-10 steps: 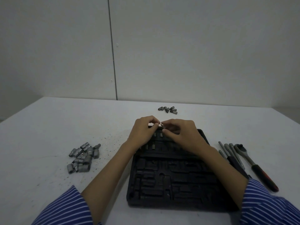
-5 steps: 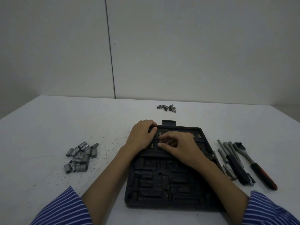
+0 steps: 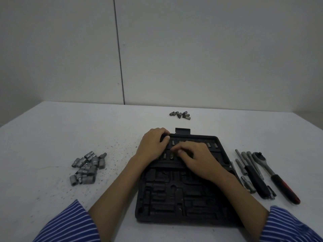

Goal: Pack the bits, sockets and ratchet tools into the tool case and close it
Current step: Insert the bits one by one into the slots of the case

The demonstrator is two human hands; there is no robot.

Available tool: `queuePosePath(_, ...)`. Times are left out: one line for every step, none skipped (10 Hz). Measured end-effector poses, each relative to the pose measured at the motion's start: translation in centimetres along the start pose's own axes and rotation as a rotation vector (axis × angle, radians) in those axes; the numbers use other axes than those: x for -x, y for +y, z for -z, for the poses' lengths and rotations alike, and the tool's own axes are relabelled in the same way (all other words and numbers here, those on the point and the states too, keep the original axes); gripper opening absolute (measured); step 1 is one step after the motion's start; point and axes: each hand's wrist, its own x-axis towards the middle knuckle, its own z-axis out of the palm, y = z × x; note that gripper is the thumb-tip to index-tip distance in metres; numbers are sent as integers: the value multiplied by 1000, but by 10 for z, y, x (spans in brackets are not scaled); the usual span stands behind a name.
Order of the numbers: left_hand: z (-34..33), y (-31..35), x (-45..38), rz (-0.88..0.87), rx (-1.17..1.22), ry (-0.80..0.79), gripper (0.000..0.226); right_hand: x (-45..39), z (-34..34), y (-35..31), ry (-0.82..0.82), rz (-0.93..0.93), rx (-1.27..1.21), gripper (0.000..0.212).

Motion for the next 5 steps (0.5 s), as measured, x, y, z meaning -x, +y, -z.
queuePosePath(0, -1, 0, -2, -1, -2, 22, 1, 1, 0, -19, -4, -27, 36)
queuePosePath(-1, -1, 0, -1, -2, -1, 22, 1, 2, 1, -24, -7, -27, 43)
queuePosePath(-1, -1, 0, 6, 0, -3, 23, 1, 1, 3, -18, -20, -35, 46)
queuePosePath(-1, -1, 0, 6, 7, -1, 22, 0, 0, 5, -15, -25, -39, 48)
queuePosePath(0, -1, 1, 4, 6, 2, 22, -1, 0, 5, -21, -22, -38, 51)
